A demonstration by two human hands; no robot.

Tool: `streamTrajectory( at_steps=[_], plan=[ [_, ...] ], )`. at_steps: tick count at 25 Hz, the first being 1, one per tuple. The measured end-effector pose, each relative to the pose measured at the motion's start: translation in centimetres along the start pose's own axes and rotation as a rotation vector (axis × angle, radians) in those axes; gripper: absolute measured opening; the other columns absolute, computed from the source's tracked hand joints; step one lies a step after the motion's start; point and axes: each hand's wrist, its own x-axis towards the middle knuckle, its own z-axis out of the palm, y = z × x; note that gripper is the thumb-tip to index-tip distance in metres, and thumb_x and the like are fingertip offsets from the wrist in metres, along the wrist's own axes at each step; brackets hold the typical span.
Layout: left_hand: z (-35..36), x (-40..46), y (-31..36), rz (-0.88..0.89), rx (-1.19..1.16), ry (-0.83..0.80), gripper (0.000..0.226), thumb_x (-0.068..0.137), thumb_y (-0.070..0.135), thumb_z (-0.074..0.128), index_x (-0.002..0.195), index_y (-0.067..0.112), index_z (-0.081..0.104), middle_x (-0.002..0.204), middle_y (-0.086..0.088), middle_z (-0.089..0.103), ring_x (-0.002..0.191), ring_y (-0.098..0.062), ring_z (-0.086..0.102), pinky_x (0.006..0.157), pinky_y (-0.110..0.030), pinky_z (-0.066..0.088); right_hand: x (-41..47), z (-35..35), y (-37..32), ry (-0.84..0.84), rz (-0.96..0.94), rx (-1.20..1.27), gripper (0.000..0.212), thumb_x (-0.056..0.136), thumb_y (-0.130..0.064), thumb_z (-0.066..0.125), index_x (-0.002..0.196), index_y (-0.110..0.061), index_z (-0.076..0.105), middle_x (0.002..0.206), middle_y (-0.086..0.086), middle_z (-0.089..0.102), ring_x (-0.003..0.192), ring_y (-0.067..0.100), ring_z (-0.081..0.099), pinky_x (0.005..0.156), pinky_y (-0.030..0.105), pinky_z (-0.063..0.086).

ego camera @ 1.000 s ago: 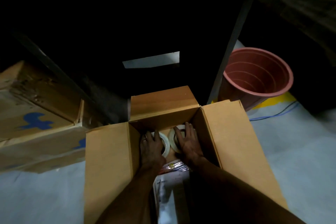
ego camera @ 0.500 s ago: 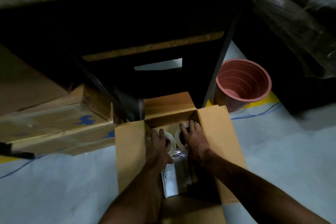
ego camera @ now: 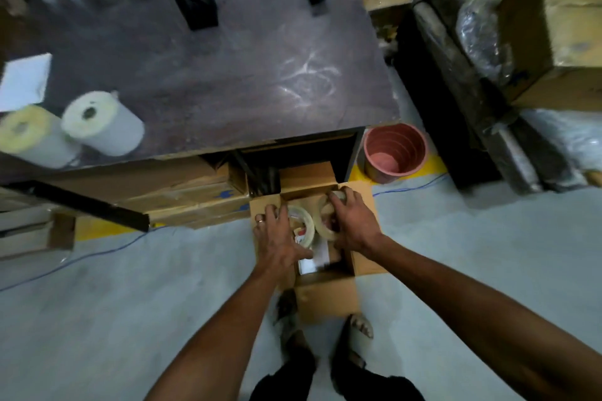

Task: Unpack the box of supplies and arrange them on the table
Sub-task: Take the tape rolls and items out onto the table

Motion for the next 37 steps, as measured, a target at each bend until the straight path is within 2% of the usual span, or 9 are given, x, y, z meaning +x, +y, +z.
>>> streamTrajectory(
  at_steps=[4, 8, 12, 16, 20, 25, 34, 37],
  plan=[
    [-7.4, -5.3, 1.3, 0.033, -0.103, 0.071, 0.124, 0.047, 0.064, 0.085, 0.149, 0.025, 0.026, 0.146, -0.007, 0.026, 0.133, -0.031, 0.03, 0.108, -0.046, 0.035, -4.6, -8.0, -2.0, 0.08, -0.066, 0.008, 0.121, 0.054, -0.052, 0.085, 0.153, -0.02, 0.023, 0.146, 0.022, 0.03, 0.127, 0.038, 0.04, 0.091, 0.042, 0.052],
    [-13.6, -7.2, 1.1, 0.019, -0.178, 0.136, 0.129, 0.041, 0.066, 0.085, 0.149, 0.026, 0.026, 0.143, -0.006, 0.028, 0.131, -0.032, 0.032, 0.107, -0.051, 0.038, -6.4, -14.1, -4.0, 0.152, -0.097, 0.109, 0.124, 0.048, -0.055, 0.087, 0.151, -0.023, 0.027, 0.139, 0.015, 0.037, 0.121, 0.032, 0.045, 0.09, 0.04, 0.052],
    [-18.3, -5.6, -0.7, 0.015, -0.181, 0.237, 0.126, 0.036, 0.069, 0.083, 0.145, 0.026, 0.033, 0.136, -0.008, 0.036, 0.123, -0.035, 0.039, 0.1, -0.05, 0.042, -4.5, -18.3, -6.7, 0.192, -0.122, 0.17, 0.122, 0.045, -0.047, 0.085, 0.151, -0.023, 0.029, 0.138, 0.012, 0.037, 0.121, 0.034, 0.045, 0.089, 0.042, 0.052],
    [-22.7, -1.5, -3.1, -0.067, -0.238, 0.229, 0.125, 0.041, 0.065, 0.085, 0.146, 0.023, 0.033, 0.142, -0.011, 0.036, 0.133, -0.04, 0.033, 0.107, -0.053, 0.038, 0.1, -21.2, -9.8, 0.163, -0.124, 0.191, 0.117, 0.05, -0.043, 0.089, 0.149, -0.02, 0.031, 0.14, 0.013, 0.037, 0.123, 0.033, 0.045, 0.094, 0.039, 0.049],
    [-25.7, 3.3, -5.9, -0.117, -0.276, 0.209, 0.123, 0.047, 0.062, 0.086, 0.149, 0.024, 0.03, 0.147, -0.01, 0.03, 0.139, -0.041, 0.026, 0.112, -0.054, 0.034, 5.7, -22.8, -12.8, 0.14, -0.082, 0.235, 0.116, 0.049, -0.043, 0.091, 0.146, -0.022, 0.031, 0.138, 0.008, 0.036, 0.121, 0.03, 0.047, 0.096, 0.044, 0.052],
    [-27.6, 8.4, -7.9, -0.106, -0.246, 0.228, 0.124, 0.047, 0.064, 0.084, 0.151, 0.025, 0.028, 0.146, -0.011, 0.035, 0.136, -0.038, 0.032, 0.112, -0.051, 0.034, 10.9, -23.2, -15.2, 0.138, -0.04, 0.222, 0.117, 0.049, -0.043, 0.091, 0.147, -0.019, 0.032, 0.14, 0.008, 0.035, 0.124, 0.029, 0.044, 0.1, 0.042, 0.049],
    [-27.7, 12.7, -10.4, -0.125, -0.137, 0.228, 0.127, 0.044, 0.065, 0.084, 0.151, 0.025, 0.028, 0.144, -0.01, 0.035, 0.131, -0.035, 0.034, 0.112, -0.047, 0.03, 14.4, -22.5, -17.0, 0.124, 0.023, 0.188, 0.121, 0.051, -0.046, 0.091, 0.149, -0.019, 0.026, 0.148, 0.008, 0.032, 0.131, 0.029, 0.04, 0.106, 0.042, 0.045],
    [-27.2, 12.6, -10.7, -0.11, -0.139, 0.23, 0.128, 0.045, 0.065, 0.083, 0.152, 0.026, 0.025, 0.145, -0.009, 0.033, 0.132, -0.035, 0.033, 0.112, -0.047, 0.029, 14.6, -21.3, -17.4, 0.098, 0.026, 0.158, 0.122, 0.057, -0.046, 0.088, 0.153, -0.019, 0.017, 0.153, 0.01, 0.021, 0.137, 0.031, 0.03, 0.111, 0.044, 0.039]
  ],
)
